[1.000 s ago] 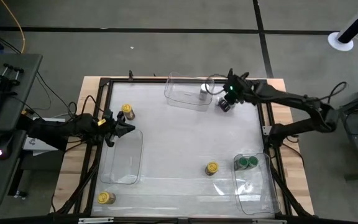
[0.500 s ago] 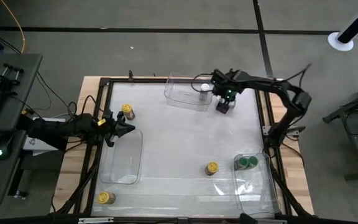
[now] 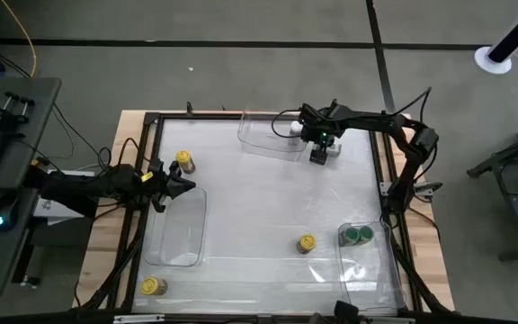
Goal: Sort spices by type
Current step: Put the white seasoning bottle into the top transparent bin
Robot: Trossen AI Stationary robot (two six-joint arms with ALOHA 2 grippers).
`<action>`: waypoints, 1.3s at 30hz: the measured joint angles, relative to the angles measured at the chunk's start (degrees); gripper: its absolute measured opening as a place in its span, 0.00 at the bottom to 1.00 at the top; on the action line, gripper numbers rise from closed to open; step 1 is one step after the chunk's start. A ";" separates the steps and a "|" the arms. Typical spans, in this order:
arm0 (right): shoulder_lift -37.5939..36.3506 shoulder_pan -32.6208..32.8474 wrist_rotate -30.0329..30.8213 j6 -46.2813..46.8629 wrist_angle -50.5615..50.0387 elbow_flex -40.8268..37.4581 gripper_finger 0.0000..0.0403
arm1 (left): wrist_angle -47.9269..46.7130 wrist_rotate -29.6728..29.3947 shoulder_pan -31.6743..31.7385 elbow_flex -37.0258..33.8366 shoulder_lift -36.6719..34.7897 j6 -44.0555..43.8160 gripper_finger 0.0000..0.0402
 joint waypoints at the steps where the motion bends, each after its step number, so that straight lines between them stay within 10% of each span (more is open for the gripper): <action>1: 0.38 -0.05 -0.07 -0.03 -0.04 0.00 0.79 | -0.02 0.00 0.00 0.02 0.00 0.00 0.00; 16: 1.65 -0.02 1.89 2.43 0.90 -0.04 0.52 | -0.02 0.00 -0.02 0.02 0.00 0.00 0.00; 39: 1.58 0.76 7.51 6.86 4.51 -2.71 0.60 | -0.02 0.02 0.00 0.00 0.02 0.00 0.00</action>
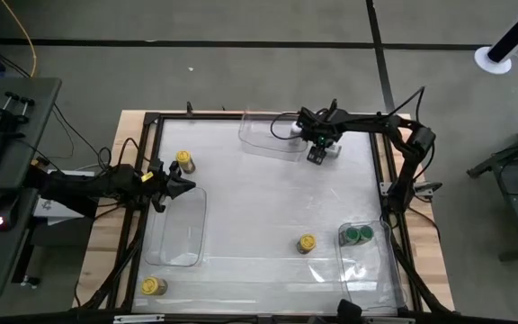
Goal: Sort spices by type
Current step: Put the white seasoning bottle into the top transparent bin
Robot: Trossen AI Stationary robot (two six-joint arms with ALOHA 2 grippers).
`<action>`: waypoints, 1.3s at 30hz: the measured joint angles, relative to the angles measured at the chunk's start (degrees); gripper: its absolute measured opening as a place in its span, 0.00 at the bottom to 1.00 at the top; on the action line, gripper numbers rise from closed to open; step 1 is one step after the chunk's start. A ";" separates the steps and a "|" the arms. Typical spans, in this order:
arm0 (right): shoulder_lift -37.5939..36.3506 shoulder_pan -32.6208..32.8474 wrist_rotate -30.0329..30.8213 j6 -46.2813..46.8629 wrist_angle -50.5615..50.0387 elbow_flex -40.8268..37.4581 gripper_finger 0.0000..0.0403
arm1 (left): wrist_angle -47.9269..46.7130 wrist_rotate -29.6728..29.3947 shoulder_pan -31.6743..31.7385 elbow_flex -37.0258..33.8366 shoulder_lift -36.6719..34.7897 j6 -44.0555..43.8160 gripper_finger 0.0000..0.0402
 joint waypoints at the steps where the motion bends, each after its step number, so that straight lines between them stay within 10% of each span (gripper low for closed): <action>1: -0.02 0.11 0.32 -0.55 -0.15 -0.09 0.60 | 0.02 0.00 -0.01 0.00 0.00 0.00 0.00; 26: -2.57 -0.53 1.71 -1.26 -10.89 4.44 0.49 | 0.02 0.00 0.00 0.01 0.00 0.00 0.00; 39: -26.94 0.91 -10.56 12.51 -1.58 -12.80 0.49 | 0.02 0.00 0.00 0.01 -0.02 -0.01 0.00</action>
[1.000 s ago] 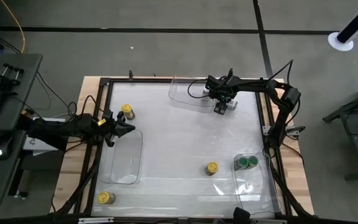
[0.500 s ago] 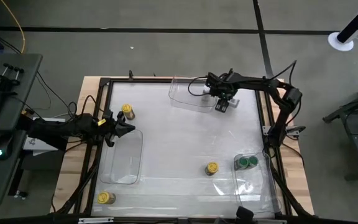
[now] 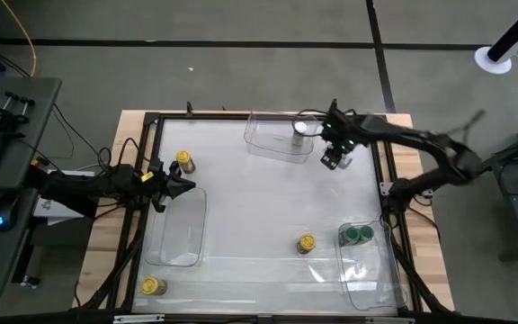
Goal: Sort spices by type
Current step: Put the white seasoning bottle into the top transparent bin
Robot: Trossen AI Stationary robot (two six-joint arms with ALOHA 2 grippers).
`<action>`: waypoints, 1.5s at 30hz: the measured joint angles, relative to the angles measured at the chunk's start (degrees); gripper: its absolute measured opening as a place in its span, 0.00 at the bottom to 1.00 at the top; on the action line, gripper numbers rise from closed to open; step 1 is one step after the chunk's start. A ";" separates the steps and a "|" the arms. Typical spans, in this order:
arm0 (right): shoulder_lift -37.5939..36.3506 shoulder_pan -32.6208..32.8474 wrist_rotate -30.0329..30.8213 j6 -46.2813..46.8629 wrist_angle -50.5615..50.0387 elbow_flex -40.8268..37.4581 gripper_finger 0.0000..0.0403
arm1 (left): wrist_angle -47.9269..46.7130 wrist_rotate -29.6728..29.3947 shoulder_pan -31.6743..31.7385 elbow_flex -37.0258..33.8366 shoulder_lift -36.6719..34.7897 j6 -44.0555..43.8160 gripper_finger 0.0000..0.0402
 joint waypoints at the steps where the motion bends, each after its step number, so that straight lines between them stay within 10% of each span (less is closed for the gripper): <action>1: -3.39 1.02 -0.37 1.43 3.59 -2.53 0.49 | -0.01 -0.01 0.01 -0.01 0.00 0.01 0.00; 9: -25.87 10.87 16.60 14.98 47.57 -28.89 0.49 | -0.02 -0.02 0.01 -0.01 0.00 0.00 0.00; 20: -25.88 21.54 48.16 23.80 72.73 -47.87 0.49 | -0.02 -0.02 0.00 0.00 0.00 0.01 0.00; 45: -7.48 21.53 51.58 29.85 80.95 -47.94 0.57 | -0.02 -0.02 0.01 -0.01 0.00 -0.01 0.00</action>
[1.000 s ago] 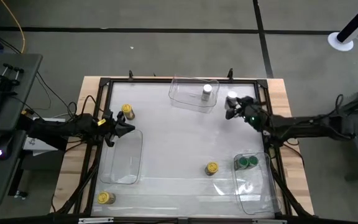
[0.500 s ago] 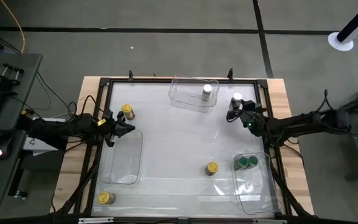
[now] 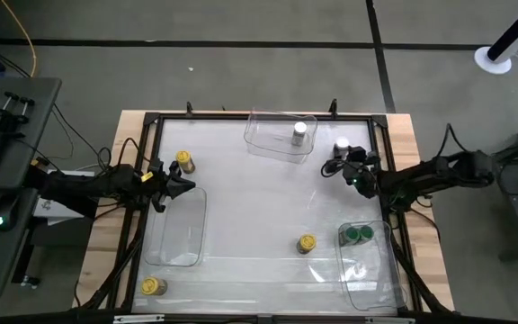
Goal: Sort spices by type
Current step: Put the white seasoning bottle into the top transparent bin
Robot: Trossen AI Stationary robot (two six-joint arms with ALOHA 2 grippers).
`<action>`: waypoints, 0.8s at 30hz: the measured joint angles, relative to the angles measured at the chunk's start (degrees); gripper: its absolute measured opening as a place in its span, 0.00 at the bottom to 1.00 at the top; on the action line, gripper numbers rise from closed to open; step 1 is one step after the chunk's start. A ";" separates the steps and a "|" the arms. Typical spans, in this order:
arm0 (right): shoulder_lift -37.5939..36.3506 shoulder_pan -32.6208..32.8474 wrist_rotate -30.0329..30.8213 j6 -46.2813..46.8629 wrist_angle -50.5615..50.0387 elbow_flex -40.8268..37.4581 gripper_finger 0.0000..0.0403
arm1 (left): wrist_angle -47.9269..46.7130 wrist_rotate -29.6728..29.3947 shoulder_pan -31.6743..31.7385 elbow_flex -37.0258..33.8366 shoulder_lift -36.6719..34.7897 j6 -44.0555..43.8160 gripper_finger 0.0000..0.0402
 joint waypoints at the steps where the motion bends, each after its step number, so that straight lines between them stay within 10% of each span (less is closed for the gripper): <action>1: 0.01 0.00 -0.32 0.04 -0.03 0.00 0.58 | 0.02 0.02 -0.01 0.00 0.00 0.02 0.00; 14: -0.09 0.03 -5.27 -9.70 -2.05 6.28 0.59 | 0.00 0.00 0.00 0.01 0.00 0.02 0.00; 24: -0.12 -1.15 -7.36 -6.37 -36.70 22.66 0.59 | 0.02 0.01 -0.01 0.02 0.01 0.02 0.00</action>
